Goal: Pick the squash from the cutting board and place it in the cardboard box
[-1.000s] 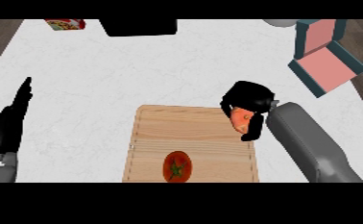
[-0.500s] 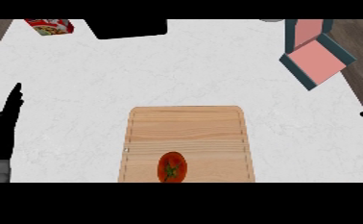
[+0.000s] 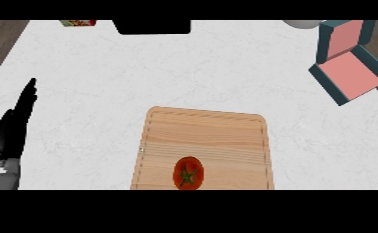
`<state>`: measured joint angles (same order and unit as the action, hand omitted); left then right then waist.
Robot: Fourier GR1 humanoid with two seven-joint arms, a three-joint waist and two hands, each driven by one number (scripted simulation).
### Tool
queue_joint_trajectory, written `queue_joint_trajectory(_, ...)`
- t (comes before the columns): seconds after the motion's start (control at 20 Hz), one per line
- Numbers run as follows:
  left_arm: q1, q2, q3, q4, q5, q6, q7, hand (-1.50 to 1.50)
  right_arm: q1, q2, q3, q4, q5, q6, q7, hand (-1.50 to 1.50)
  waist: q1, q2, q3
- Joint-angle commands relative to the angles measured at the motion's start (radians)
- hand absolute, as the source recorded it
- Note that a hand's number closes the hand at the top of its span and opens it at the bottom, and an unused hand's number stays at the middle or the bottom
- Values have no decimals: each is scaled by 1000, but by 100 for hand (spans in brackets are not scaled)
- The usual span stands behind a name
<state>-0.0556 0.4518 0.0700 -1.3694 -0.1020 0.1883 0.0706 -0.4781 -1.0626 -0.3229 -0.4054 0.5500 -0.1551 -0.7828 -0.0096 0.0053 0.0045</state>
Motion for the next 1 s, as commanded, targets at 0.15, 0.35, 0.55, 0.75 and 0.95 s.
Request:
queue_joint_trajectory(0.15,-13,-26,-9,19,-29,-6,-22,0,-81,-22,-41,65,-44,103,-112,150,25,-1,-3)
queue_joint_trajectory(0.35,-60,-41,-12,69,-45,-3,-39,0,-209,0,-14,56,-37,211,-7,150,30,1,-4)
queue_joint_trajectory(0.55,-8,-18,6,27,-31,-28,-48,0,-320,49,-16,92,-37,216,83,150,51,3,-3)
queue_joint_trajectory(0.75,-82,-32,-3,72,-47,-33,-28,0,-431,102,2,108,-22,236,194,150,45,5,-3)
queue_joint_trajectory(0.95,-128,-52,-18,93,-65,-21,-15,0,-529,169,12,156,-5,220,307,150,65,17,-3)
